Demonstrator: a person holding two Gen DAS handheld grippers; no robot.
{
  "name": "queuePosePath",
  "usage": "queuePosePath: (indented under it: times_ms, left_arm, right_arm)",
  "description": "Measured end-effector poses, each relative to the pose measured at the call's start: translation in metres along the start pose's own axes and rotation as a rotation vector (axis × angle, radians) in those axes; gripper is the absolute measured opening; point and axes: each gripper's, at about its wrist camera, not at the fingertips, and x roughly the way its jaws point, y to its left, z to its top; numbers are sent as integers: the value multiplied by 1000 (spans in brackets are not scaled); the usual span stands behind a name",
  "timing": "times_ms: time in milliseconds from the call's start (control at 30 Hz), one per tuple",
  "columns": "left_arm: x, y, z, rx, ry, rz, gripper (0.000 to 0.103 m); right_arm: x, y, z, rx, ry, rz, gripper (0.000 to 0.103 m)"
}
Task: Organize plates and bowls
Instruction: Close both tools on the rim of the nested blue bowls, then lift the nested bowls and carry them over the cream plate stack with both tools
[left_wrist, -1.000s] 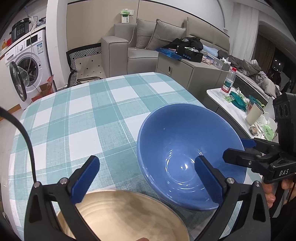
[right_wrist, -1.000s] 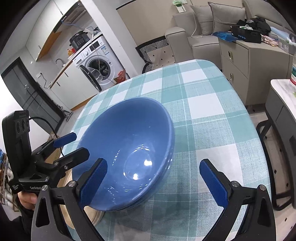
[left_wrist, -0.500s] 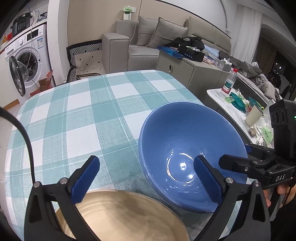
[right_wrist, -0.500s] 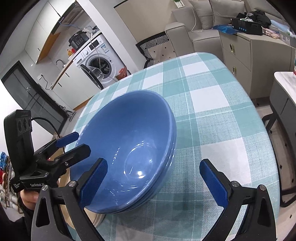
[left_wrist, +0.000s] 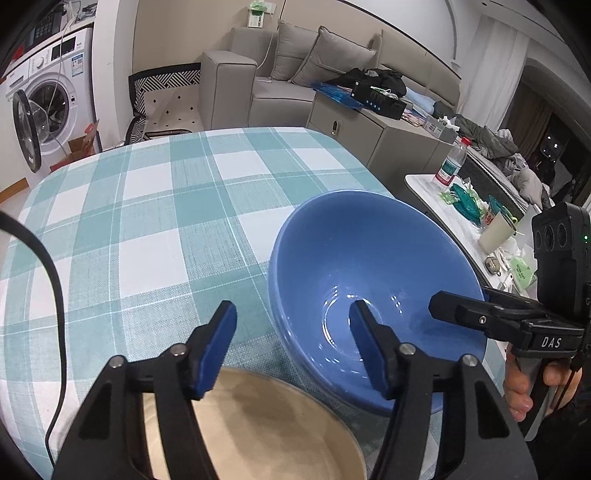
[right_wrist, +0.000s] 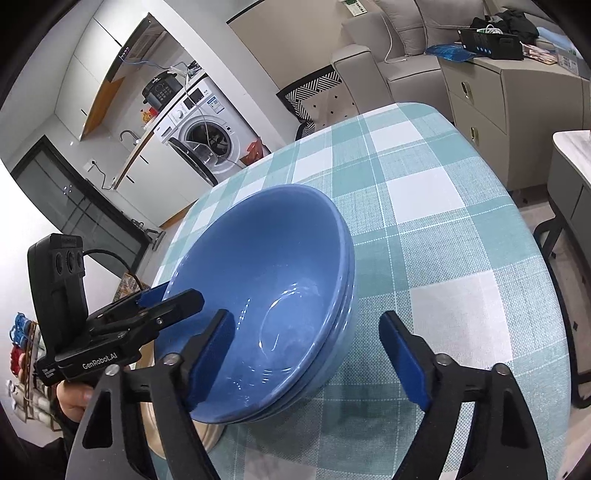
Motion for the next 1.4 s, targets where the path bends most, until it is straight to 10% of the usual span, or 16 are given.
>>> queuePosePath:
  times_ms: [367,1400]
  left_arm:
    - [3,-4,-4,0,28,-36,33]
    - [-3,-20,-3,25,27,39,31]
  right_arm:
    - [0,4,2,35,-7,-12,64]
    - [-8,5,1,71,5,-83,51]
